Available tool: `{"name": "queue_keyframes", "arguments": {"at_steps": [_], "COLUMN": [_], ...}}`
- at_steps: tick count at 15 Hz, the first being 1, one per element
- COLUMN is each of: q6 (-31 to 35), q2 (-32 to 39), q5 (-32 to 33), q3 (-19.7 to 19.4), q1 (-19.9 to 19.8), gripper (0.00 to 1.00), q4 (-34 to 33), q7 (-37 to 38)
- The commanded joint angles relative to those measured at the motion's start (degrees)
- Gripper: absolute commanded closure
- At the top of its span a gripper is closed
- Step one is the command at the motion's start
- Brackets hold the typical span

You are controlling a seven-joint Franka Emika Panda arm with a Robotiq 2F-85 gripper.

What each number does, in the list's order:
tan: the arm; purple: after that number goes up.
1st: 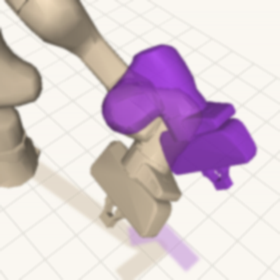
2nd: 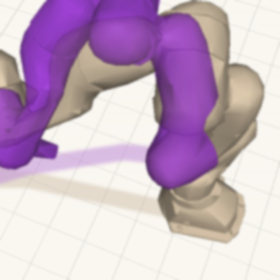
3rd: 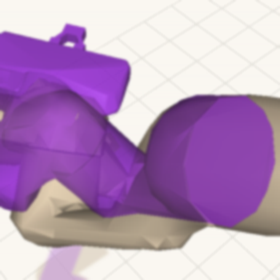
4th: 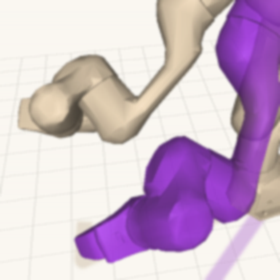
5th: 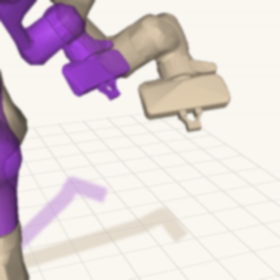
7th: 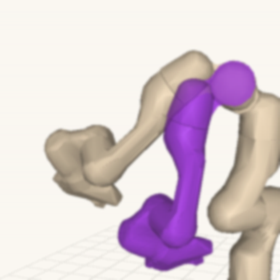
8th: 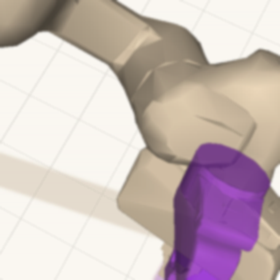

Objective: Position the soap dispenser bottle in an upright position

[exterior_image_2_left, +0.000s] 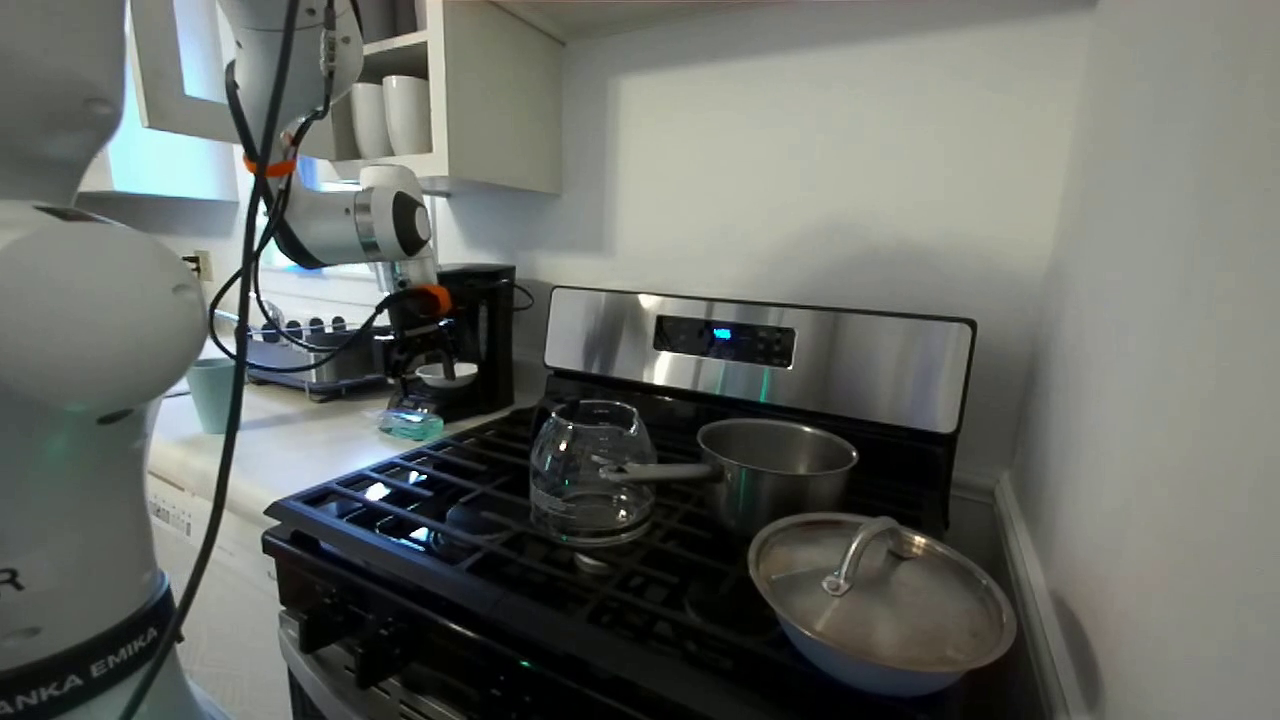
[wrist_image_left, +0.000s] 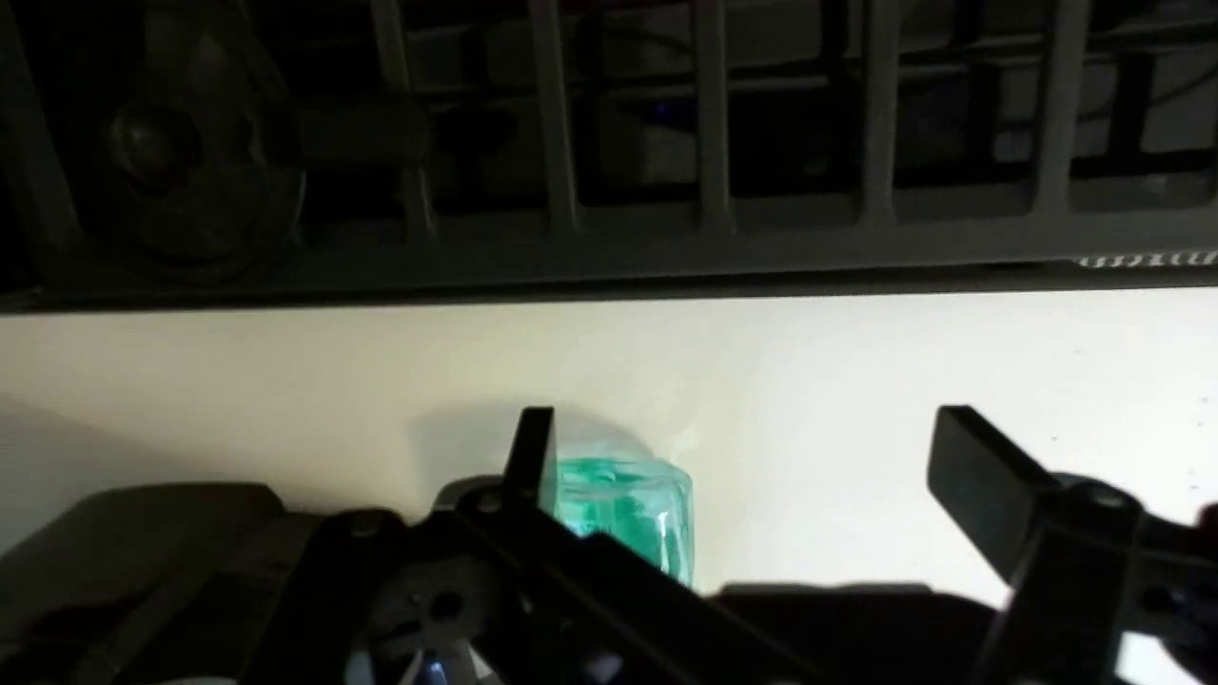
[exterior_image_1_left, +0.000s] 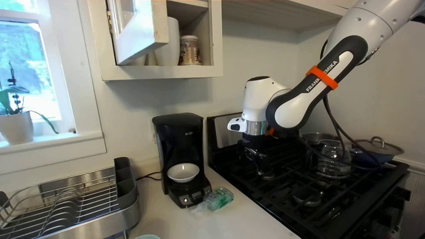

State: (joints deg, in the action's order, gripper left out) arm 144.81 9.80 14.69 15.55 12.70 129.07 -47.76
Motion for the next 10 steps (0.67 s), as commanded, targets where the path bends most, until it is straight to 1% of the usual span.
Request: {"name": "queue_keyframes", "arguments": {"at_steps": [1,3,4,5,8,10], "q6": [6.9,6.6,3.6,0.6,-9.8,-16.7], "q2": [4.5,6.8,7.5,7.6,7.2,8.2], "q5": [-8.0,-14.0,-16.5,-15.8,-9.2,-5.3], "q3": [2.8,5.4,6.3,5.7,3.0,2.7], "q1": [-2.8,-4.6,-4.7,-3.7,1.5,3.9], "gripper": [0.0,0.0,0.0,0.0,0.0,0.0], "q4": [-0.5,-1.8,-3.0,-3.8,-7.4,-11.6], "q7": [-14.7,-22.2,-22.8,-20.6,-9.3,-3.6]}}
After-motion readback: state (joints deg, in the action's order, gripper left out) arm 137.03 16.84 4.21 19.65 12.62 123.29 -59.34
